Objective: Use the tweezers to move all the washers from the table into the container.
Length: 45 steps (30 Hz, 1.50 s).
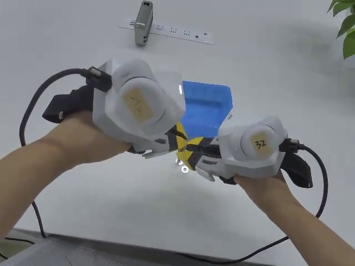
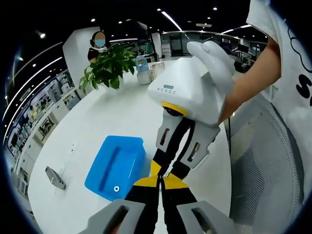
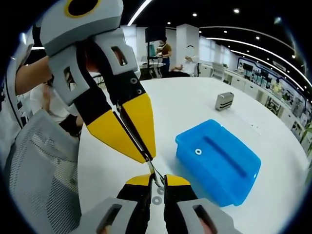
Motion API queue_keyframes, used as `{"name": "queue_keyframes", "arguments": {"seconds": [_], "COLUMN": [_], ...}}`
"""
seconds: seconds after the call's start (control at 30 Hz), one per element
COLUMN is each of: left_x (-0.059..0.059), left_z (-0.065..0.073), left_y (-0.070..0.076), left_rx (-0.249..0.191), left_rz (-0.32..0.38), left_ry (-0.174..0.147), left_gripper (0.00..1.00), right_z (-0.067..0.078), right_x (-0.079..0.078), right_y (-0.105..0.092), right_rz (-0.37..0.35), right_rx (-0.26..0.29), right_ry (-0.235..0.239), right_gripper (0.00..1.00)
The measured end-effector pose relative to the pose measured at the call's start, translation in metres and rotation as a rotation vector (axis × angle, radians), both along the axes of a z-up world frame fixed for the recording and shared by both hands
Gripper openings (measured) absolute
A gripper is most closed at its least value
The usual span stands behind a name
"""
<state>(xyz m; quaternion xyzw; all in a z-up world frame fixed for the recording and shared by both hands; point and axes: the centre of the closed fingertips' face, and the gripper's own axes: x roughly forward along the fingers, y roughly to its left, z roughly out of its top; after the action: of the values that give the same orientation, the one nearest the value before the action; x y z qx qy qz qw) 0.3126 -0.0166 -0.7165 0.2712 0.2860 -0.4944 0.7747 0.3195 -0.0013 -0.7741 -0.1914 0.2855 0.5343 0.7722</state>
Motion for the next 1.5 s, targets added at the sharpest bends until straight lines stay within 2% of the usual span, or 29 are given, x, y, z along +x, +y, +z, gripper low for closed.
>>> {"name": "queue_keyframes", "arguments": {"seconds": [0.17, 0.33, 0.7, 0.83, 0.87, 0.9, 0.93, 1.0, 1.17, 1.27, 1.37, 1.5], "left_x": [-0.001, -0.001, 0.004, 0.005, 0.005, 0.005, 0.005, 0.005, 0.006, 0.003, -0.004, -0.019], "left_z": [0.001, 0.008, 0.025, 0.025, 0.025, 0.027, 0.031, 0.037, 0.041, 0.041, 0.042, 0.036], "left_y": [-0.001, -0.001, -0.002, 0.004, 0.004, 0.003, 0.001, 0.002, 0.009, 0.019, 0.029, 0.047], "left_rx": [0.01, 0.003, -0.03, 0.003, -0.004, -0.029, -0.074, -0.103, -0.129, -0.134, -0.161, -0.171], "left_rz": [-0.007, -0.004, 0.021, 0.053, 0.057, 0.075, 0.102, 0.126, 0.176, 0.239, 0.294, 0.381], "left_ry": [-0.01, -0.019, -0.092, -0.123, -0.122, -0.116, -0.105, -0.11, -0.114, -0.113, -0.111, -0.093], "left_gripper": [0.0, 0.0, 0.0, 0.0, 0.0, 0.0, 0.0, 0.0, 0.0, 0.0, 0.02, 0.13], "right_z": [0.001, 0.009, 0.027, 0.038, 0.039, 0.04, 0.041, 0.043, 0.047, 0.05, 0.055, 0.06], "right_x": [0.0, 0.0, 0.003, 0.007, 0.008, 0.009, 0.01, 0.011, 0.01, 0.011, 0.014, 0.02], "right_y": [-0.001, -0.002, -0.002, -0.002, -0.002, -0.003, -0.004, -0.005, -0.008, -0.008, -0.009, -0.009], "right_rz": [0.011, 0.007, 0.015, 0.002, -0.001, -0.003, -0.004, -0.003, 0.01, 0.015, 0.016, 0.017], "right_rx": [-0.019, -0.011, -0.002, 0.028, 0.034, 0.035, 0.035, 0.032, 0.023, 0.023, 0.019, 0.007], "right_ry": [-0.014, -0.02, -0.062, -0.066, -0.065, -0.065, -0.067, -0.073, -0.085, -0.086, -0.098, -0.112], "right_gripper": [0.05, 0.04, 0.04, 0.04, 0.04, 0.04, 0.04, 0.04, 0.04, 0.04, 0.04, 0.04]}}
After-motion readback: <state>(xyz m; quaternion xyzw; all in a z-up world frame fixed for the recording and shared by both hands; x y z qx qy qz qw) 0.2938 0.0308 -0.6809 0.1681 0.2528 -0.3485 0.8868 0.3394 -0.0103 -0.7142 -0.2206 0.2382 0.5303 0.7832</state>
